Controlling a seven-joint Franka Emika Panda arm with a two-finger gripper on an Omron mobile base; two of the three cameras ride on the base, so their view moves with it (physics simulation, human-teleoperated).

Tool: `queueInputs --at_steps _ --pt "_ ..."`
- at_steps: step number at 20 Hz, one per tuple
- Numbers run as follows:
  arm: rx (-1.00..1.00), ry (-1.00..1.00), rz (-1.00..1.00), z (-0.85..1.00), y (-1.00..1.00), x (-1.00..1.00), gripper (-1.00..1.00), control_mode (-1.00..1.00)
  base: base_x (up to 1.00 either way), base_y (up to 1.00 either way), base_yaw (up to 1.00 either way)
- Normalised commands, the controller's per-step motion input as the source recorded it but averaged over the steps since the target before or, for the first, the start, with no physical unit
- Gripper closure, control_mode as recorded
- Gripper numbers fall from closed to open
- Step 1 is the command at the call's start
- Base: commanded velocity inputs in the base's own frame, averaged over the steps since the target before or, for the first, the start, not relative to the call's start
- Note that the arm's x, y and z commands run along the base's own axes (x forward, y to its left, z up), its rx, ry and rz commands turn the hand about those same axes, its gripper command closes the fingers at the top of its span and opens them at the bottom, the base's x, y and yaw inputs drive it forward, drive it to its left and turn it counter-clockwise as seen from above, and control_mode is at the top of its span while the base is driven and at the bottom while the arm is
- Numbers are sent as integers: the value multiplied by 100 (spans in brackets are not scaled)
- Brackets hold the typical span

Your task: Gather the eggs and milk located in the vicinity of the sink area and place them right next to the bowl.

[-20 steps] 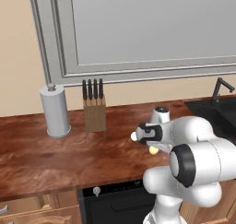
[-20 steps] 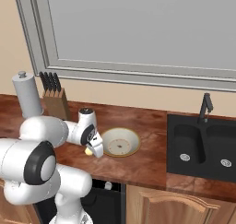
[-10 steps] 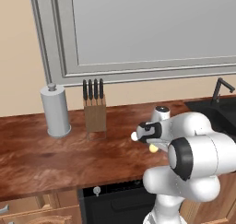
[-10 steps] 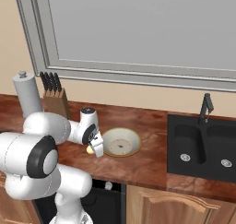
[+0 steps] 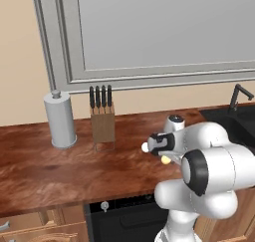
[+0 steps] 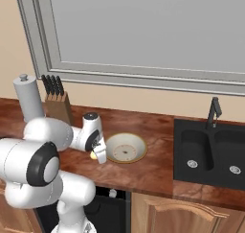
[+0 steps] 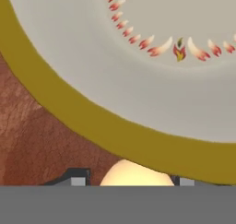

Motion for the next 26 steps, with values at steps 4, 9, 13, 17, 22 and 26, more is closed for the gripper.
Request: queueInputs --at_steps 4,9,13,17,22,26 --pt "0 -8 -6 -3 -1 -8 -100 -100 0 0 0" --pt "0 -2 0 12 0 -23 -100 -100 0 0 0" --pt "0 0 1 33 0 -24 -100 -100 0 0 0" --pt "0 3 3 28 0 -28 -100 -100 0 0 0" --pt "-1 12 10 31 3 -7 -100 -100 0 0 0" --pt "-6 11 21 41 18 3 -100 -100 0 0 0"
